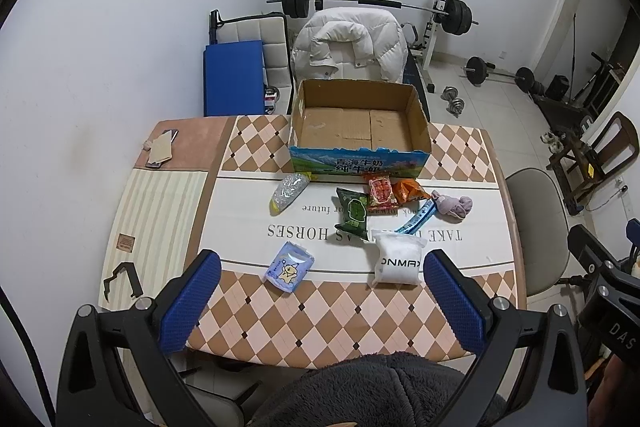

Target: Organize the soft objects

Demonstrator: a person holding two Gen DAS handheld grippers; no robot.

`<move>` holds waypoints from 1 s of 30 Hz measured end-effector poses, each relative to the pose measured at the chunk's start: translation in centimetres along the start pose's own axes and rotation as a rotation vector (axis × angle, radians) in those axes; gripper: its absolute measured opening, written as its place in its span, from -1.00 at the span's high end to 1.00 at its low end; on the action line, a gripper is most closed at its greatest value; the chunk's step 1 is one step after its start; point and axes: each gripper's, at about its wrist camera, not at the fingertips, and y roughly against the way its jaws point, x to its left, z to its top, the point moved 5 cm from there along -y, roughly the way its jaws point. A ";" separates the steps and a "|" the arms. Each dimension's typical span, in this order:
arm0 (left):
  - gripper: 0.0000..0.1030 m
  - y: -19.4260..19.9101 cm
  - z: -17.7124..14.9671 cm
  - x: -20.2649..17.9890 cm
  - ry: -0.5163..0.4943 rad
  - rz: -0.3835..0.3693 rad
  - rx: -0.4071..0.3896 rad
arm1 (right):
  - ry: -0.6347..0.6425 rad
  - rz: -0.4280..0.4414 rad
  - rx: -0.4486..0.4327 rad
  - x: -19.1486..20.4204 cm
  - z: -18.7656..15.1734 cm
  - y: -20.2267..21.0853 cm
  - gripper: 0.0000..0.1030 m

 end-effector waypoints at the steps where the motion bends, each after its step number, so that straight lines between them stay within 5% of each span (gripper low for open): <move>1: -1.00 0.0 -0.3 0.1 0.000 0.000 -0.001 | 0.001 0.001 -0.001 0.0 0.0 0.0 -1.00; 9: -1.00 -1.6 0.2 0.7 0.001 -0.003 0.005 | -0.032 0.037 0.025 1.0 1.0 -1.6 -1.00; 12: -1.00 -5.9 0.1 2.6 -0.020 0.073 0.024 | -0.035 0.015 0.042 1.0 1.1 -4.9 -1.00; 18: -1.00 -18.0 -1.5 6.8 -0.038 0.104 0.205 | -0.079 0.076 0.238 2.2 -1.1 -17.7 -1.00; 22: -1.00 -25.7 -4.5 7.6 -0.112 0.074 0.343 | -0.043 0.104 0.448 5.2 -5.0 -28.0 -1.00; 30: -1.00 -38.9 -11.2 6.6 -0.337 0.044 0.624 | -0.043 0.115 0.656 10.1 -11.2 -38.4 -1.00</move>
